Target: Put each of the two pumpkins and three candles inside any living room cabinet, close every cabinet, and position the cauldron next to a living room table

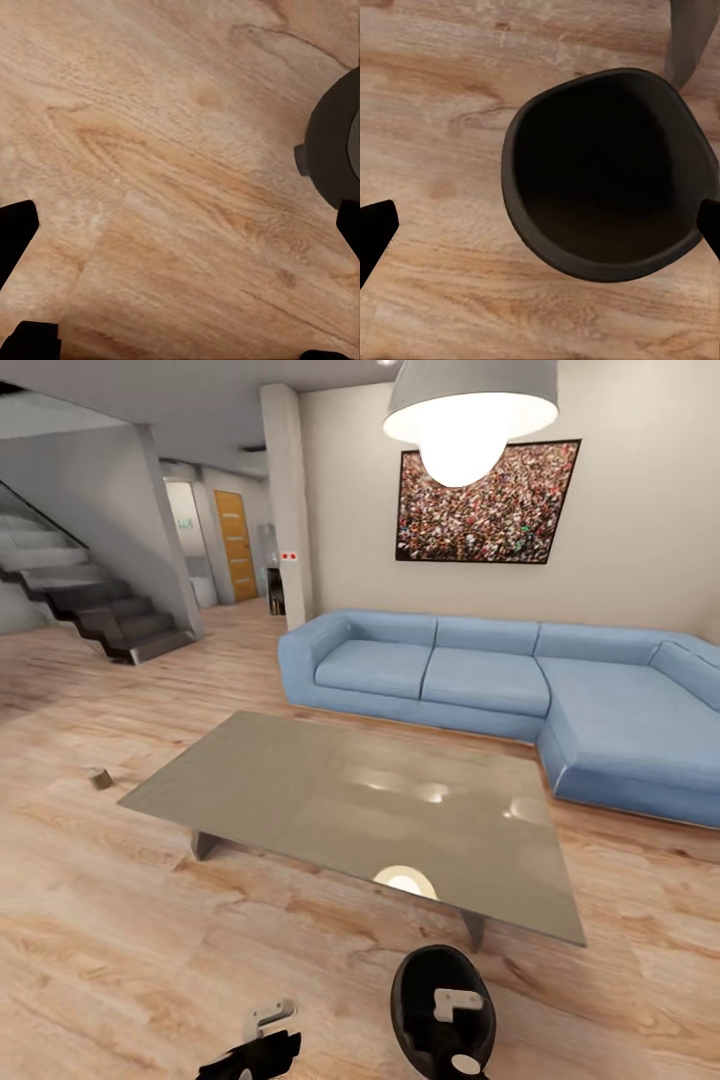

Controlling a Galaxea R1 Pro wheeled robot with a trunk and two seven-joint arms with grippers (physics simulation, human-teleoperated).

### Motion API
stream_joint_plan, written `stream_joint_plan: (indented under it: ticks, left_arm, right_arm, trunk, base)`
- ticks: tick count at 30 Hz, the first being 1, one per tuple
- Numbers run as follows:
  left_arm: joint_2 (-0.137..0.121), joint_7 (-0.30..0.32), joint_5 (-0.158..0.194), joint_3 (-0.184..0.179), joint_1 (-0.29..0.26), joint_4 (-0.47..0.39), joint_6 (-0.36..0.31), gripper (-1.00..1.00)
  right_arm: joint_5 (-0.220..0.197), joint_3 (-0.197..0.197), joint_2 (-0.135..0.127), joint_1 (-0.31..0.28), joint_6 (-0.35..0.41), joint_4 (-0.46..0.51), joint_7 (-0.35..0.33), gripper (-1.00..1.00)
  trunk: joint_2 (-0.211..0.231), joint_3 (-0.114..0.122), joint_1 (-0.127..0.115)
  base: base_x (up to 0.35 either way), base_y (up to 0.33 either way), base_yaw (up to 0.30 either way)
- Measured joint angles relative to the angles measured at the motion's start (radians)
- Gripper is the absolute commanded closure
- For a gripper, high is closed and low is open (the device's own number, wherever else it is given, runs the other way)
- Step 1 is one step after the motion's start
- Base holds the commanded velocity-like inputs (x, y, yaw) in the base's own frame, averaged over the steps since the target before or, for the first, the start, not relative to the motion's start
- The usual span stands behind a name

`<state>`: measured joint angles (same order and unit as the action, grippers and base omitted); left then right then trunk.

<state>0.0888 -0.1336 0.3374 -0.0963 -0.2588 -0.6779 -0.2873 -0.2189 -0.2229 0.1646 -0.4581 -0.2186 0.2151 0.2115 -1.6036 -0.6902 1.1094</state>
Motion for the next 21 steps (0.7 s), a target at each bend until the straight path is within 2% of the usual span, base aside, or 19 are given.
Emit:
stream_joint_plan:
  ticks: [5,12,17,21]
  left_arm:
    - [0.000,0.000,0.000,0.018,0.000,0.000,0.000,-1.00]
    - [0.000,-0.001,0.000,0.022,0.000,0.007,-0.001,-1.00]
    - [-0.001,-0.001,-0.002,0.047,0.000,0.036,-0.001,-1.00]
    - [-0.001,-0.002,-0.003,0.053,0.000,0.039,0.000,-1.00]
  right_arm:
    - [0.000,0.000,0.000,0.000,0.000,0.000,0.000,-1.00]
    - [0.000,0.000,0.000,0.000,0.000,0.000,0.000,-1.00]
    - [0.000,0.000,0.001,0.000,0.000,0.000,0.000,-1.00]
    - [0.000,0.000,0.001,0.000,0.000,-0.001,0.000,-1.00]
  trunk:
    - [0.028,0.012,-0.015]
    - [0.077,0.034,-0.042]
    - [0.112,0.050,-0.061]
    - [0.140,0.063,-0.077]
  base:
    - [0.000,0.000,0.282]
    - [0.000,0.000,0.282]
    - [0.000,0.000,0.282]
    - [0.000,0.000,0.232]
